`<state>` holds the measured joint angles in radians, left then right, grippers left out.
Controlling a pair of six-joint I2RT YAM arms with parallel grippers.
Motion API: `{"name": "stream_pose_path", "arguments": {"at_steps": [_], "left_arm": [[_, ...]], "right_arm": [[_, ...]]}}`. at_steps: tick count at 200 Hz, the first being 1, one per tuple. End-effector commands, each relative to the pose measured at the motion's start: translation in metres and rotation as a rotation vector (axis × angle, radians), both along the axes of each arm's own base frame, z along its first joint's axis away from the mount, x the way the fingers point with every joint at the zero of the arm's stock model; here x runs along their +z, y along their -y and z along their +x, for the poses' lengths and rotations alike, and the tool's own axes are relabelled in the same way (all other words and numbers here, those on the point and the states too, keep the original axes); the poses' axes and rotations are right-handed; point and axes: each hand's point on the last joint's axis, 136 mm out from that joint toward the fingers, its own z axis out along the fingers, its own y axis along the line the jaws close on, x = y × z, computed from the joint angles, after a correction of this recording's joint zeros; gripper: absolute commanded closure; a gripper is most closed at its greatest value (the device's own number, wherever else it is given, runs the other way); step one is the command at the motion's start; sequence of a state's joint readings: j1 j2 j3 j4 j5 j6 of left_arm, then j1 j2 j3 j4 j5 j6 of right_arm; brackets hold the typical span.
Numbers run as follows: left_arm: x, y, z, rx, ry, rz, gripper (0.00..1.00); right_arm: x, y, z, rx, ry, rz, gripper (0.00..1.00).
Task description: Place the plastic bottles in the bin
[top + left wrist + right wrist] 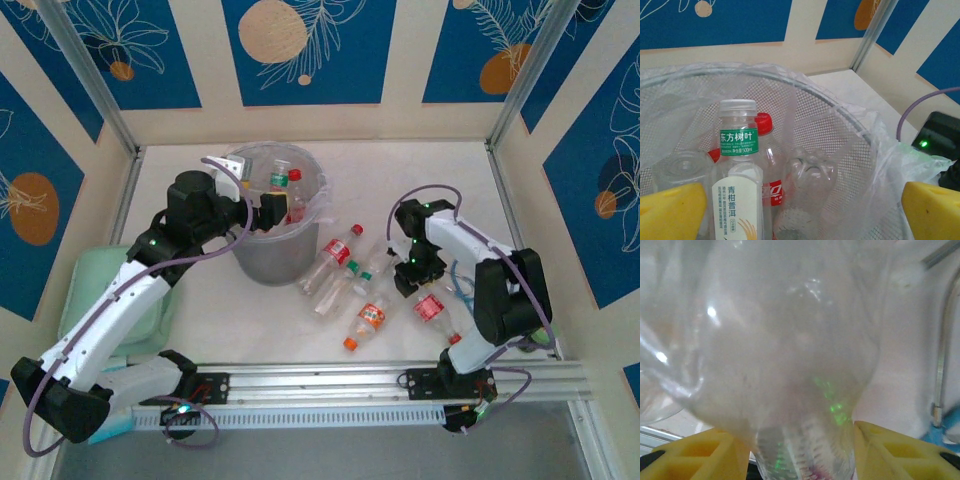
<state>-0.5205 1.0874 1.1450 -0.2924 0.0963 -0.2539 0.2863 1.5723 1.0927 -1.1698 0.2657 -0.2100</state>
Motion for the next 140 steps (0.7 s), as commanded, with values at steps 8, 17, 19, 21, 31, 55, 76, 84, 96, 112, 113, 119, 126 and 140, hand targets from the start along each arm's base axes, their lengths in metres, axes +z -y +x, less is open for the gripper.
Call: {"name": "stream_pose_path", "arguments": {"at_steps": [8,17,19,21,31,55,76,84,96,112,113,119,126,140], "left_arm": [[0.011,-0.003,0.003,0.018,0.015,-0.025,0.01],[0.015,-0.001,0.002,0.003,0.018,-0.042,0.01],[0.016,0.000,0.002,-0.001,0.018,-0.047,0.01],[0.017,0.001,0.001,-0.005,0.018,-0.052,0.01],[0.023,0.005,0.001,-0.025,0.022,-0.083,0.01],[0.035,0.015,-0.001,-0.070,0.020,-0.147,0.01],[0.042,0.022,-0.001,-0.101,0.020,-0.183,0.01],[0.044,0.026,-0.002,-0.118,0.021,-0.196,0.01],[0.049,0.032,-0.003,-0.151,0.018,-0.229,0.01],[0.059,0.042,-0.006,-0.207,0.014,-0.268,0.02],[0.059,0.043,-0.006,-0.209,0.015,-0.268,0.02],[0.060,0.046,-0.006,-0.214,0.013,-0.260,0.04],[0.060,0.048,-0.006,-0.207,0.019,-0.230,0.06],[0.056,0.054,-0.004,-0.190,0.041,-0.150,0.10]], "right_arm": [[0.052,-0.006,0.017,-0.016,0.152,0.064,0.49],[0.067,-0.012,0.023,-0.023,0.198,0.108,0.53],[0.070,-0.014,0.024,-0.025,0.205,0.118,0.53],[0.073,-0.015,0.025,-0.023,0.212,0.127,0.54],[0.088,-0.022,0.030,-0.019,0.256,0.167,0.58],[0.117,-0.031,0.046,-0.011,0.374,0.239,0.60],[0.153,-0.044,0.065,-0.043,0.506,0.354,0.59],[0.169,-0.053,0.069,-0.055,0.553,0.428,0.59],[0.193,-0.069,0.070,-0.042,0.603,0.542,0.60],[0.221,-0.080,0.069,-0.047,0.658,0.652,0.64],[0.222,-0.081,0.069,-0.047,0.660,0.658,0.65],[0.233,-0.084,0.068,-0.053,0.679,0.695,0.66],[0.245,-0.086,0.068,-0.074,0.700,0.744,0.66],[0.270,-0.090,0.068,-0.126,0.721,0.856,0.67]]}}
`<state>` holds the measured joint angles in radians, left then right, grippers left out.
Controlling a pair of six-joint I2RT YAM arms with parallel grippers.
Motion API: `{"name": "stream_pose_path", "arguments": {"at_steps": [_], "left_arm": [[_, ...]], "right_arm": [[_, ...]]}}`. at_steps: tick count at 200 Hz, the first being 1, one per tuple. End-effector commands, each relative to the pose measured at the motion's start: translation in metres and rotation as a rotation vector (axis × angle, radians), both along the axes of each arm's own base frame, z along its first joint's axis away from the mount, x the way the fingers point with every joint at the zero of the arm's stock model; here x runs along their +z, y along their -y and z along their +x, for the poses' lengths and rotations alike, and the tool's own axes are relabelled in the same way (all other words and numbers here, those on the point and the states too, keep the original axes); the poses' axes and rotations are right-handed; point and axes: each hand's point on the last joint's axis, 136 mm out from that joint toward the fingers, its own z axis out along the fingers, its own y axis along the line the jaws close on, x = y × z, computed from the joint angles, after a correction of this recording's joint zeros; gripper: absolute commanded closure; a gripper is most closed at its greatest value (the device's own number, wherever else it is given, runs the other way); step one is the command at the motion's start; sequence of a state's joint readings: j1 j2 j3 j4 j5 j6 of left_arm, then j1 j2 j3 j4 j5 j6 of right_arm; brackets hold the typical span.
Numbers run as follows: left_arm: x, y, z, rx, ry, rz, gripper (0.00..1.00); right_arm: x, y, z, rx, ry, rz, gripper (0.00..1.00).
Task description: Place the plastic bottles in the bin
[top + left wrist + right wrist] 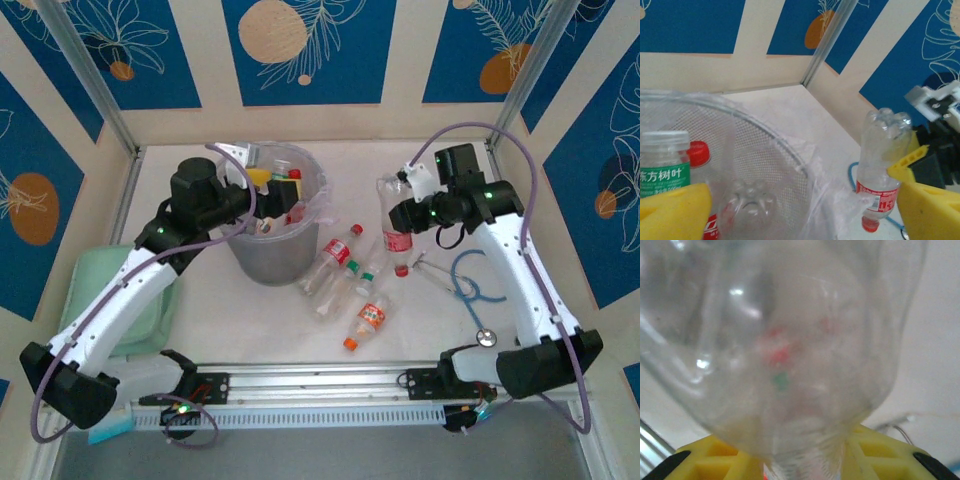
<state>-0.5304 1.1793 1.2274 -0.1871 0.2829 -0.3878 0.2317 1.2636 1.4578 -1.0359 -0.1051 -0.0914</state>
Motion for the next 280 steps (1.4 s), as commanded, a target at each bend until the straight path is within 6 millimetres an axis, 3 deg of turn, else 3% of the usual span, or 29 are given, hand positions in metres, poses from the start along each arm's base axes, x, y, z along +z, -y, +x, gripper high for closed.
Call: {"name": "stream_pose_path", "arguments": {"at_steps": [1,34,66,109,138,179,246,280], "left_arm": [[0.024,0.013,-0.005,-0.031,0.078,0.034,0.10],[0.025,0.054,-0.015,-0.152,0.101,0.049,0.14],[0.041,0.091,-0.031,-0.311,0.142,0.034,0.13],[0.078,0.112,-0.043,-0.437,0.199,-0.105,0.07],[0.088,0.122,-0.051,-0.505,0.216,-0.159,0.06],[0.083,0.134,-0.052,-0.528,0.197,-0.151,0.06],[0.075,0.154,-0.047,-0.574,0.159,-0.159,0.13],[0.072,0.157,-0.045,-0.580,0.157,-0.165,0.05]], "right_arm": [[0.063,-0.022,-0.003,0.017,0.085,0.279,0.67],[0.108,-0.040,-0.021,0.096,0.122,0.490,0.68],[0.130,-0.053,-0.048,0.242,0.154,0.582,0.68],[0.119,-0.059,-0.064,0.316,0.151,0.525,0.69],[0.113,-0.065,-0.069,0.356,0.142,0.514,0.69],[0.107,-0.073,-0.073,0.415,0.151,0.505,0.69],[0.093,-0.084,-0.059,0.469,0.105,0.515,0.69],[0.088,-0.081,-0.050,0.446,0.095,0.517,0.69]]}}
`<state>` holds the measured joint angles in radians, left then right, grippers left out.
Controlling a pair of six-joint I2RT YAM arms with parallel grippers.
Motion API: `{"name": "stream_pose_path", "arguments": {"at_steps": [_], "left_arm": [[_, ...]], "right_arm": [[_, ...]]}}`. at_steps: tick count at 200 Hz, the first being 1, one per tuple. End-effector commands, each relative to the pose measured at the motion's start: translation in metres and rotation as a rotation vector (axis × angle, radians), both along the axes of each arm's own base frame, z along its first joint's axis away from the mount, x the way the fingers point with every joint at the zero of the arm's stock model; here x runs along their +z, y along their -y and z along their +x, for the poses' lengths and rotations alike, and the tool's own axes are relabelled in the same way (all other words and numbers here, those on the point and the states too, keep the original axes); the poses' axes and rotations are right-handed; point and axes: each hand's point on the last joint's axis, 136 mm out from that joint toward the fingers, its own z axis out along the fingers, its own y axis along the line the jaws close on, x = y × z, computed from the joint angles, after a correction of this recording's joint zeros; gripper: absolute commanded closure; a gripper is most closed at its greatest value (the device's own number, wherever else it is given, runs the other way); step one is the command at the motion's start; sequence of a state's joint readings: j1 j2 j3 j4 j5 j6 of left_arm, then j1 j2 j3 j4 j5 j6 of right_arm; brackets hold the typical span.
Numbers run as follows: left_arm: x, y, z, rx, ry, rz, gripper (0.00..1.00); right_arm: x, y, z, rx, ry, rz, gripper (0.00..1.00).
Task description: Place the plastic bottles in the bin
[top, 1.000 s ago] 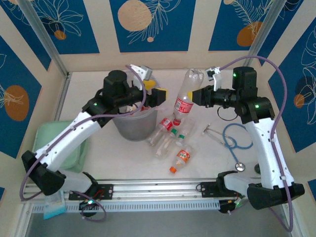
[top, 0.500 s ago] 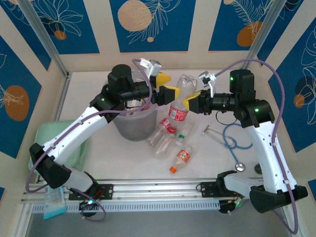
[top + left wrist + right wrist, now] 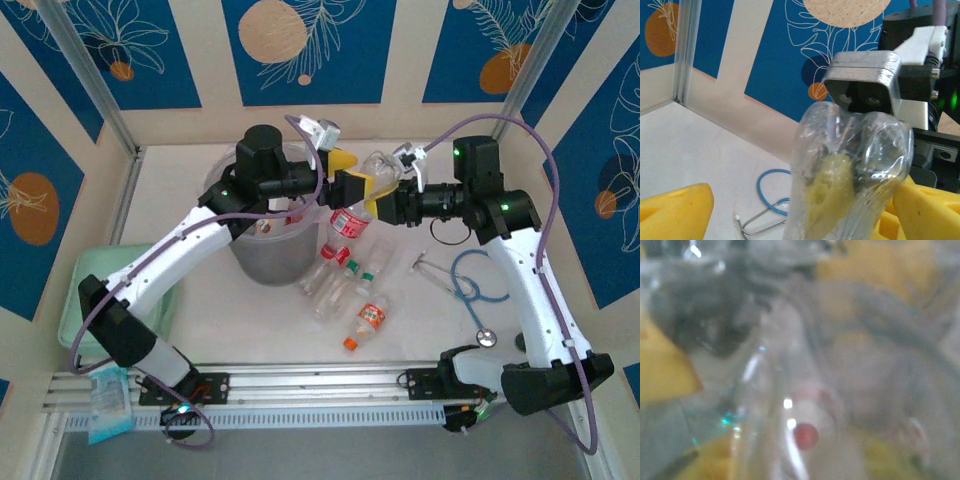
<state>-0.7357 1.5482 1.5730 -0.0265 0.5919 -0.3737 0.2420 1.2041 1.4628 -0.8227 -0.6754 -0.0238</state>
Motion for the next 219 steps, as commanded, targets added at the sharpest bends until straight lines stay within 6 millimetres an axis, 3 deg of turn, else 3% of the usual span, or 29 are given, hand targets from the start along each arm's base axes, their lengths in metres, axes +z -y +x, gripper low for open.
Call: {"name": "stream_pose_path", "arguments": {"at_steps": [1,24,44,93,109,139,181,197,219], "left_arm": [[0.024,0.012,-0.015,-0.068,0.051,-0.062,0.05],[0.025,0.014,-0.016,-0.083,0.052,-0.071,0.04],[0.027,0.016,-0.015,-0.097,0.048,-0.085,0.10],[0.024,0.019,-0.010,-0.078,0.046,-0.080,0.41],[0.026,0.015,-0.006,-0.050,0.053,-0.078,0.46],[0.034,0.009,-0.001,0.001,0.070,-0.088,0.56],[0.054,-0.008,0.013,0.097,0.090,-0.082,0.63],[0.066,-0.018,0.018,0.139,0.117,-0.092,0.64],[0.092,-0.038,0.027,0.221,0.172,-0.130,0.65]], "right_arm": [[-0.003,-0.009,-0.008,0.077,-0.010,0.025,0.69],[-0.004,-0.008,-0.005,0.073,-0.010,0.034,0.69],[-0.003,-0.009,-0.004,0.079,-0.015,0.043,0.69],[-0.002,-0.008,0.000,0.069,-0.009,0.042,0.69],[-0.001,-0.007,-0.001,0.066,-0.007,0.043,0.68],[0.002,-0.004,-0.003,0.058,0.011,0.044,0.57],[0.015,0.006,-0.009,0.018,0.072,0.052,0.24],[0.019,0.015,-0.005,-0.049,0.097,0.049,0.21],[0.012,0.037,0.015,-0.224,0.118,-0.015,0.19]]}}
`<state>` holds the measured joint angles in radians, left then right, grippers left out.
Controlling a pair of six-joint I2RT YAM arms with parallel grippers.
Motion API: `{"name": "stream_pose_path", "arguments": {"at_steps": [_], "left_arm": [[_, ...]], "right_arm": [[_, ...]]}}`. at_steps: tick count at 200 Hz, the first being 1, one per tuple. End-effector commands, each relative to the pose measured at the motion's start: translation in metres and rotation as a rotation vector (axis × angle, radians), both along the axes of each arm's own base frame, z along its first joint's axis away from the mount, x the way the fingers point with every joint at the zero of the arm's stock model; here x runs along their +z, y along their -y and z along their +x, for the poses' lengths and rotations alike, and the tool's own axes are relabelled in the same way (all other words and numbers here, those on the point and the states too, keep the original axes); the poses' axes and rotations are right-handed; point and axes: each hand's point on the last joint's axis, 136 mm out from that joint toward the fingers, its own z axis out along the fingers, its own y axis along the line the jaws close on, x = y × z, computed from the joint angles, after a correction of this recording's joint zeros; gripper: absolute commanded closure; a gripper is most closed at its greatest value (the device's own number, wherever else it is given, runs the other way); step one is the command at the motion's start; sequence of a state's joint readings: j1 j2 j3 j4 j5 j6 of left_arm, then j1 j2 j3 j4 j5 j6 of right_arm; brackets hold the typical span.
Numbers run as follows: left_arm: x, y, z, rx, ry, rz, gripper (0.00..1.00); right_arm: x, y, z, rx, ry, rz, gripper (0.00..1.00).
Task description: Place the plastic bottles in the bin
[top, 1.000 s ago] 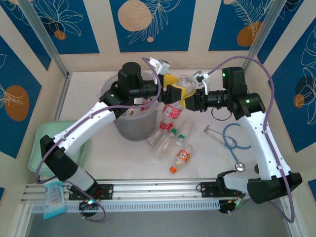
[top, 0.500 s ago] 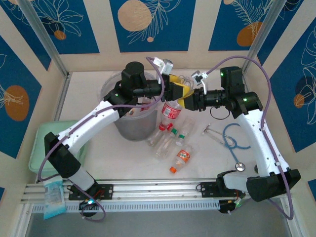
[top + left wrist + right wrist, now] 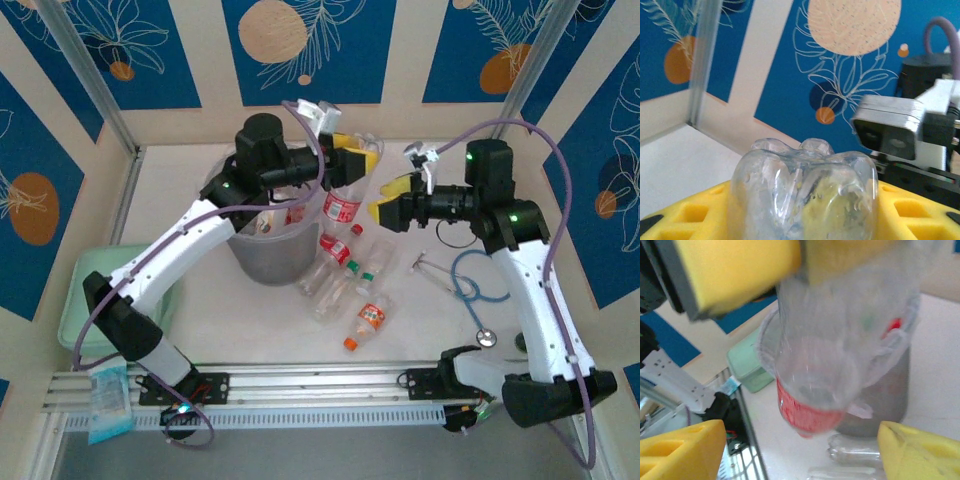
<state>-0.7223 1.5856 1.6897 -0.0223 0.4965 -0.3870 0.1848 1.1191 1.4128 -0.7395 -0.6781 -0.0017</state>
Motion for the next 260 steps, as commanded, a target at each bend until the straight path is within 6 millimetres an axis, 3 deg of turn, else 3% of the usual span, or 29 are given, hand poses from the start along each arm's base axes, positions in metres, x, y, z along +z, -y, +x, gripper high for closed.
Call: {"name": "stream_pose_path", "arguments": {"at_steps": [1,52,82,103,138,166,209,235,260], "left_arm": [[0.057,-0.034,0.003,0.118,0.125,-0.074,0.65],[0.112,-0.111,0.027,0.397,0.232,-0.138,0.66],[0.108,-0.148,0.046,0.509,0.216,-0.110,0.68],[0.079,-0.155,0.063,0.561,0.178,-0.018,0.68],[0.016,-0.143,0.082,0.539,0.087,0.080,0.69],[-0.024,-0.135,0.090,0.516,0.005,0.069,0.71],[-0.106,-0.138,0.093,0.538,-0.107,0.191,0.71],[-0.128,-0.139,0.085,0.533,-0.172,0.162,0.68],[-0.142,-0.128,0.072,0.482,-0.217,0.132,0.56]], "right_arm": [[-0.005,0.022,0.018,-0.172,0.018,-0.044,0.19],[-0.019,0.055,0.033,-0.355,-0.018,-0.057,0.19],[-0.029,0.060,0.036,-0.374,-0.057,-0.029,0.20],[-0.039,0.061,0.038,-0.381,-0.089,-0.031,0.20],[-0.050,0.062,0.041,-0.395,-0.134,-0.033,0.20],[-0.058,0.063,0.042,-0.410,-0.170,-0.026,0.21],[-0.065,0.067,0.048,-0.447,-0.201,-0.025,0.21],[-0.069,0.064,0.054,-0.451,-0.233,-0.005,0.21],[-0.077,0.063,0.058,-0.455,-0.270,0.012,0.21]]}}
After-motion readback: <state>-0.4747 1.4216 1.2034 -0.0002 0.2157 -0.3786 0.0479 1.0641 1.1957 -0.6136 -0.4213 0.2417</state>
